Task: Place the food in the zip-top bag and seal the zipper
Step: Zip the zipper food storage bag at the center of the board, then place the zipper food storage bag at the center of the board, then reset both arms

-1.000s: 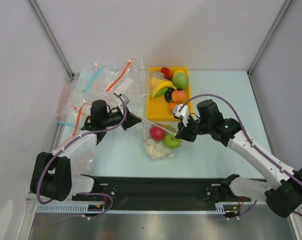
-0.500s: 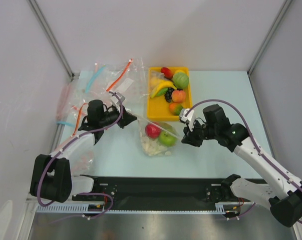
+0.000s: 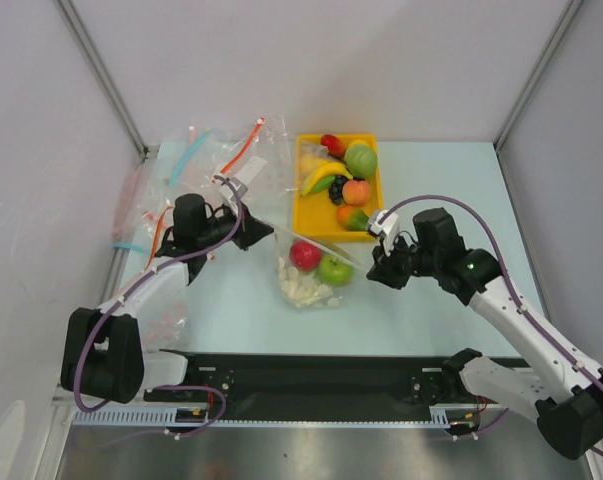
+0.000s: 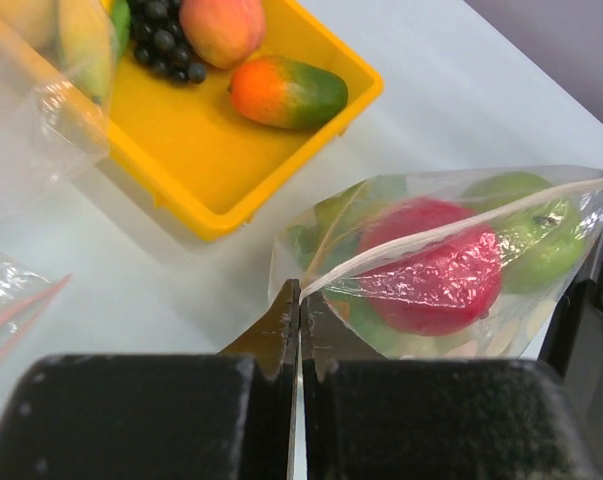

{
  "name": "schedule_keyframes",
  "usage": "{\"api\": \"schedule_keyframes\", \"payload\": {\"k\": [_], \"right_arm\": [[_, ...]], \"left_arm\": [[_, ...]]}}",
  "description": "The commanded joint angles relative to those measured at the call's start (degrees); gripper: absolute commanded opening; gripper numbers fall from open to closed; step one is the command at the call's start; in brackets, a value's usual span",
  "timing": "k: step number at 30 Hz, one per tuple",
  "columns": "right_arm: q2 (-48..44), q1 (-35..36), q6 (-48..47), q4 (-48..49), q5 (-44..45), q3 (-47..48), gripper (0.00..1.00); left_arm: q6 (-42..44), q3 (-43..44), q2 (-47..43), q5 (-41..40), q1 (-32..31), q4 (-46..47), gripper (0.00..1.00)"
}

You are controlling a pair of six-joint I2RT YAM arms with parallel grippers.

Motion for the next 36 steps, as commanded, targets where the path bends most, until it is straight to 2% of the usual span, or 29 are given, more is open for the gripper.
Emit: {"api": "schedule_keyframes", "payload": {"k": [1,4,5,6,7,8,9,11,12,16,17,20,23,26,27,30,36], "right_arm": [[3.20,-2.98,4.12,5.64,0.71,2.28,0.00],[7.85,-5.35,6.57,8.98,-0.97,5.45,0.00],[9.00,-5.71,7.11,9.52,-0.79,7.28,0.03],[10.14,-6.07,7.72,9.87,-0.44,8.34,0.19],[12.50,-6.24,9.82,10.22,0.78,9.83,0.42],[13.31,-6.24,12.01,10.75,5.66,12.37,0.73],[14.01,-6.42,13.95,11.36,8.23,13.62,0.86],[14.46,-6.68,18.00,14.35,13.41,15.12,0.96],[14.37,-6.77,19.14,15.57,14.66,16.25,0.98],[13.14,-7.39,31.26,19.89,24.94,18.81,1.00],[13.05,-7.56,36.51,19.37,28.96,19.60,1.00],[15.23,-8.27,42.77,13.76,33.99,25.04,1.00],[18.05,-8.35,46.13,5.85,36.38,30.76,1.00],[18.76,-8.27,51.41,-0.48,38.32,32.35,1.00],[18.76,-8.35,54.20,-3.46,38.75,32.35,1.00],[17.19,-8.35,57.64,-8.74,41.74,29.81,1.00],[11.56,-8.88,60.46,-11.13,43.06,18.84,1.00]], "left_arm": [[-2.39,5.99,0.39,-3.99,1.12,3.44,0.00],[-4.14,8.98,1.45,-4.96,1.12,3.18,0.02],[-5.63,9.60,1.80,-5.39,1.12,2.83,0.09],[-6.34,11.08,2.24,-6.79,1.03,1.43,0.42],[-7.13,11.97,2.68,-8.28,1.03,-0.32,0.58],[-8.18,12.67,2.68,-9.26,0.94,-1.38,0.89],[-8.54,13.12,2.42,-10.31,1.03,-2.00,0.97],[-9.50,12.86,0.41,-11.80,0.94,-2.01,1.00],[-10.12,12.94,-0.21,-13.03,0.94,-2.62,1.00],[-16.61,14.44,-2.32,-20.05,0.94,-7.18,1.00],[-20.72,14.53,-2.85,-20.95,0.94,-8.24,1.00],[-30.82,13.57,-5.57,-23.85,1.03,-7.64,1.00],[-35.95,13.21,-7.95,-24.20,1.03,-8.15,1.00],[-35.27,13.56,-11.37,-25.87,0.94,-12.45,1.00],[-34.57,13.04,-13.12,-26.92,0.94,-16.64,1.00],[-33.42,6.83,-21.55,-30.25,0.94,-19.48,1.00],[-37.71,-7.50,-39.30,-38.86,1.82,-22.84,1.00]]}}
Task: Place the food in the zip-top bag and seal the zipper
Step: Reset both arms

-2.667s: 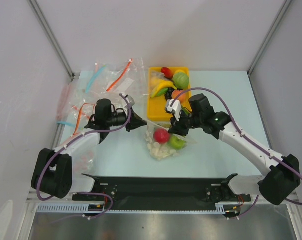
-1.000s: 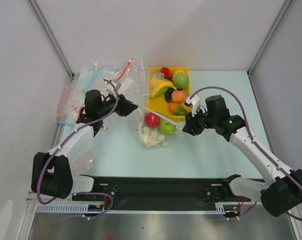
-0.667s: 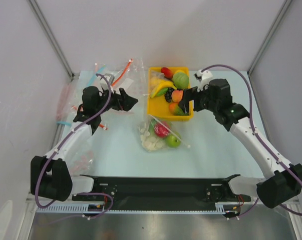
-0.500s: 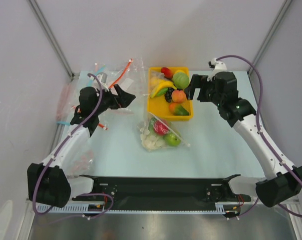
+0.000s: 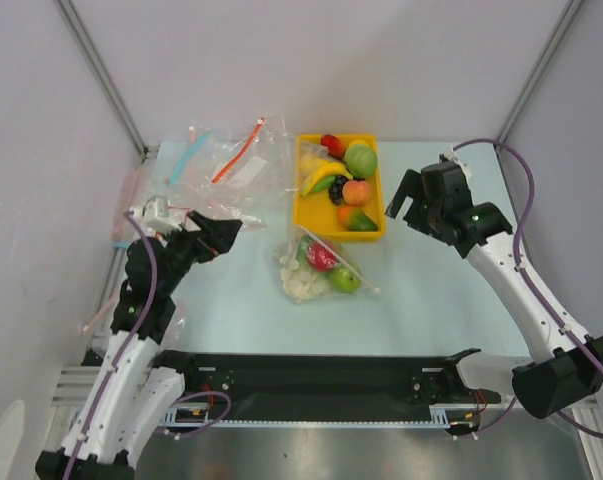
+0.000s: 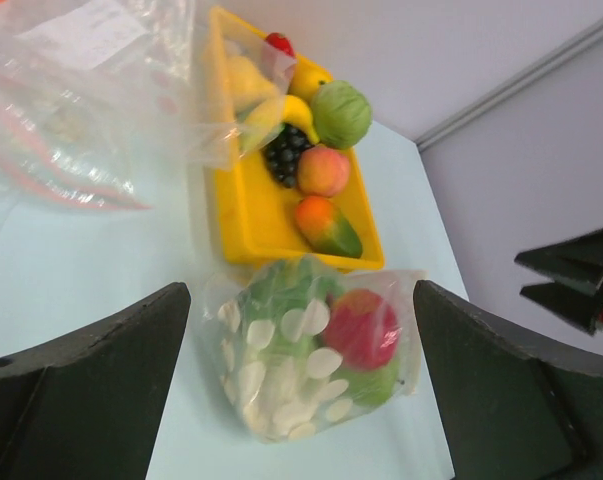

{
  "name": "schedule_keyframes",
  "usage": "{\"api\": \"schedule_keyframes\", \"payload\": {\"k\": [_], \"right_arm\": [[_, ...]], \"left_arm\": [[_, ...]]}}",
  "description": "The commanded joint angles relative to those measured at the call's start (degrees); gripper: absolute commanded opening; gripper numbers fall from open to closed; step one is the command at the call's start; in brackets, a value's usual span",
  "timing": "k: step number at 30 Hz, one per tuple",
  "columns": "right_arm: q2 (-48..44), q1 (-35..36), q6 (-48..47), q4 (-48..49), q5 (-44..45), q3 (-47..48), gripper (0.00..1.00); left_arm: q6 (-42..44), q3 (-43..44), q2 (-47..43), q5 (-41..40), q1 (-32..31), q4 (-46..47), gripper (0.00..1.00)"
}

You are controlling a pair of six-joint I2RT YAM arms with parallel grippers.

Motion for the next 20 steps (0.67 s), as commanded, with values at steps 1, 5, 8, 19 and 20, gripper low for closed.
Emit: {"api": "schedule_keyframes", "payload": {"k": [1,5,8,19,20], "right_arm": [[-4.48,-0.68,3.75,-4.14,3.33,-5.55,1.00],[-8.08,-0.77,-1.43,-2.21,5.96,-12.23,1.00],[-8.97,-0.95,-2.58,-1.33,7.46,-16.72,1.00],[-11.34,-1.21,-1.62,1.75,1.84,-24.02,1.00],[-11.52,-1.21,-1.62,1.75,1.83,-24.19,1.00]], "left_arm": [[-7.30,-7.68,-7.85,-7.71,0.81,-3.34,1.00],[-13.40,-16.03,-15.41,-7.73,0.81,-1.42,1.00],[-13.84,-20.43,-17.62,-5.10,0.81,-3.23,1.00],[-12.70,-20.70,-19.20,-8.34,0.90,-8.70,1.00],[-12.79,-20.53,-19.03,-8.51,0.90,-8.79,1.00]]}}
